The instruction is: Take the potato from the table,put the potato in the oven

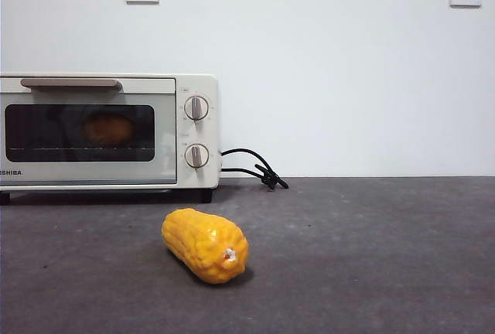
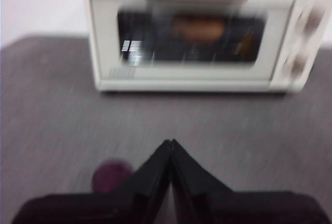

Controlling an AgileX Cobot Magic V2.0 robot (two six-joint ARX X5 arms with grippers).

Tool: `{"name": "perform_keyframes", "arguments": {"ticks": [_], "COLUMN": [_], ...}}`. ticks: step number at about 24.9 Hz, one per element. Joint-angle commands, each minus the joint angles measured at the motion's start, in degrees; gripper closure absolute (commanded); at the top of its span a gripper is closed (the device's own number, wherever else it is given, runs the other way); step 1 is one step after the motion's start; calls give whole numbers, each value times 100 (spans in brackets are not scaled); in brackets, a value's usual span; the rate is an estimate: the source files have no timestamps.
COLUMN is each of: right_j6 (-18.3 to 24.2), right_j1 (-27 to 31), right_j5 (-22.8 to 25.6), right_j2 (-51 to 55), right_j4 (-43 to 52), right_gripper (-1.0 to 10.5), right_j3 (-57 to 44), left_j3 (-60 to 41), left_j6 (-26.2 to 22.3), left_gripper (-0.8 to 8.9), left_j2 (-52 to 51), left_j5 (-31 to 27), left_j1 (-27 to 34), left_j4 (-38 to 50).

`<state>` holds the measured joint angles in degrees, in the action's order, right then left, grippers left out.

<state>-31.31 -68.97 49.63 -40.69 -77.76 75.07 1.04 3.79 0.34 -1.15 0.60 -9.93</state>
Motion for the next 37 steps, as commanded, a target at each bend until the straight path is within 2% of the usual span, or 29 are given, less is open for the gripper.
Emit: {"name": "perform_keyframes", "arguments": {"ticks": [1,3,4,7,11,32,33,35,37], "right_j6": [-61,-61,-61,-61,-61,-59,7,619,686], "right_j1": [4,4,4,4,4,-7,22,190,455], "right_j5": [28,26,31,28,28,2,50,463,592], "right_j2": [9,9,9,9,7,9,11,98,125], "right_j4": [-136,-138,-138,-136,-136,-136,-136,-136,-136], "right_gripper": [945,945,945,945,945,945,945,941,941], "right_j3": [-35,-35,-35,-35,-35,-35,-35,-35,-70], "left_j3": [-61,-61,-61,-61,-61,-61,-61,-61,-61], "left_j6": [-651,-1095,-1167,-1060,-673,-673,-673,-675,-675], "left_gripper": [817,817,817,817,817,817,817,817,817], "left_j2": [-11,-11,-11,-11,-11,197,210,243,264], "left_j5": [-55,-42,-44,-37,17,7,7,7,7], "left_j1": [11,13,15,22,22,22,22,22,22], "left_j4": [0,4,4,7,7,57,57,55,55]}}
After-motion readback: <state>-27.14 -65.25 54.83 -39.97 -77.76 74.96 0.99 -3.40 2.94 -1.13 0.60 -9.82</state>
